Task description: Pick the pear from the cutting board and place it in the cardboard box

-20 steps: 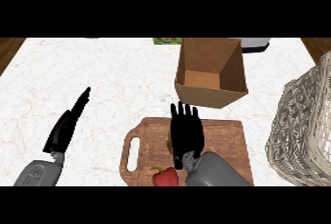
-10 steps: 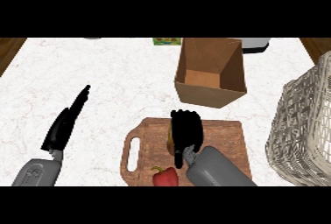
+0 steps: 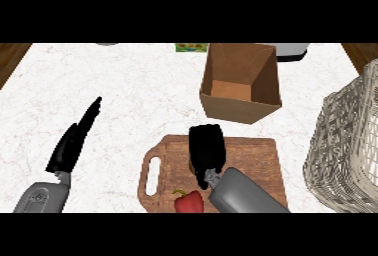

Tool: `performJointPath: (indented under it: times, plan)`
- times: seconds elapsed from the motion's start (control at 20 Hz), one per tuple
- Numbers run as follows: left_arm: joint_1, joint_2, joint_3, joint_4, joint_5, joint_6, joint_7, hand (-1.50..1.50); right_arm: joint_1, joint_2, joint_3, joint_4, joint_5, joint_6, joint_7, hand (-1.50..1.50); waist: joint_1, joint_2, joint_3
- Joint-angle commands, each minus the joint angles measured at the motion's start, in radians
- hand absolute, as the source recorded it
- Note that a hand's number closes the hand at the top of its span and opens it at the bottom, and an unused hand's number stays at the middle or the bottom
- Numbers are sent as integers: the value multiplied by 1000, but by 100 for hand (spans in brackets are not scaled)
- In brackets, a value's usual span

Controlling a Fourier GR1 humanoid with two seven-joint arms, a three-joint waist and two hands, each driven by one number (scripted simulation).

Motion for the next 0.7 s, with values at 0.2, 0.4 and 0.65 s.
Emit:
performJointPath:
  times: [0.2, 0.4, 0.65]
  plan:
    - [19, 1, 34, 5, 6, -30, -16, 0, 49, -55, 29, -140, 170, 5, 31, 150, -11, 8, 2]
    - [17, -12, 11, -47, -18, -33, 31, 0, -134, -1, 129, -31, 18, -25, 210, 150, 19, 12, 2]
    - [-57, -83, -72, 9, -67, -15, 8, 0, -372, 0, 114, 52, -218, -38, 287, 150, 104, 27, 1]
